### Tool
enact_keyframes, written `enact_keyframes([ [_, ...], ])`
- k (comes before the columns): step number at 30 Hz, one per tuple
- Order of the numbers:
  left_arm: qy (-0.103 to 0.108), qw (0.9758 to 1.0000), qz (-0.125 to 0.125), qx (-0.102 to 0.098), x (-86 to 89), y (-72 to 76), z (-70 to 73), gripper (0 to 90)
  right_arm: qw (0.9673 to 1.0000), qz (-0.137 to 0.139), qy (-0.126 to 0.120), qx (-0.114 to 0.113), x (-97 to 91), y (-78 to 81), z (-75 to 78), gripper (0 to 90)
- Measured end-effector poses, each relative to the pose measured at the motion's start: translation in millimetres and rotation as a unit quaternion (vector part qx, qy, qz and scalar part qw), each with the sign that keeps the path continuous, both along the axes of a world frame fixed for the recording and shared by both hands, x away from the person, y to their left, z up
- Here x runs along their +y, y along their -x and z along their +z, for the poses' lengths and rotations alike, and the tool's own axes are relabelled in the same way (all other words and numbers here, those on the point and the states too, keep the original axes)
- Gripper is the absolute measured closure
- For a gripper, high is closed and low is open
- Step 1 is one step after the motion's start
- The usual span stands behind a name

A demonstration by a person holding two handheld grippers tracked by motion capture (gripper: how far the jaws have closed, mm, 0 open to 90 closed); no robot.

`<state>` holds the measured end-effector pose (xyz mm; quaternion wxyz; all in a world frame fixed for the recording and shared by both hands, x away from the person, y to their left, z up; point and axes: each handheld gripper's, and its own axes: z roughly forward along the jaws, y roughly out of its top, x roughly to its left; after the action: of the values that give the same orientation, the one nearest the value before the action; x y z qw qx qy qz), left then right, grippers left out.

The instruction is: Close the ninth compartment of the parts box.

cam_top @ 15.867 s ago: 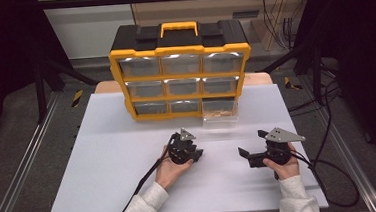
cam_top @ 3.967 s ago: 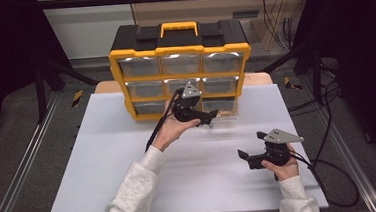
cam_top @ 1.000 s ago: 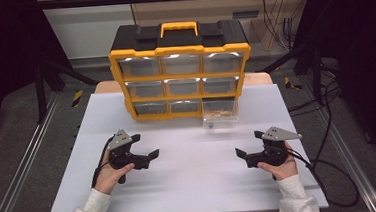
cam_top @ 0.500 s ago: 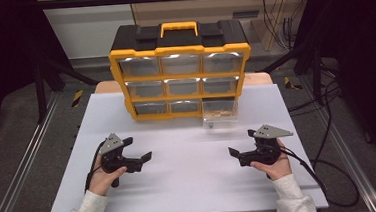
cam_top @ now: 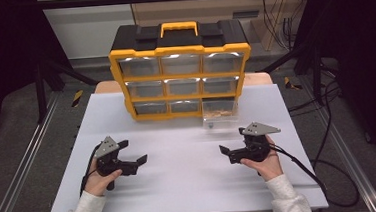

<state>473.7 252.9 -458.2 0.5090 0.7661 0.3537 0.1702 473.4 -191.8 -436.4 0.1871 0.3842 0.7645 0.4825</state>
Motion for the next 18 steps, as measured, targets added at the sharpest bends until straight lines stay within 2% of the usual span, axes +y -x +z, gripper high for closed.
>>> enact_keyframes([
  [7,0.003,1.0000,0.002,-0.002,3.3,0.3,0.1,1.4,0.9999,-0.008,-0.001,0.007,8.1,-5.2,-1.5,5.0],
  [10,0.004,1.0000,0.003,-0.004,5.5,1.0,0.9,1.4,0.9999,-0.006,0.006,0.007,12.0,-6.6,-2.9,6.7],
  [18,0.004,1.0000,0.005,-0.002,8.5,0.2,-0.7,1.4,0.9997,-0.011,0.017,0.009,15.6,-7.8,-6.0,16.4],
])
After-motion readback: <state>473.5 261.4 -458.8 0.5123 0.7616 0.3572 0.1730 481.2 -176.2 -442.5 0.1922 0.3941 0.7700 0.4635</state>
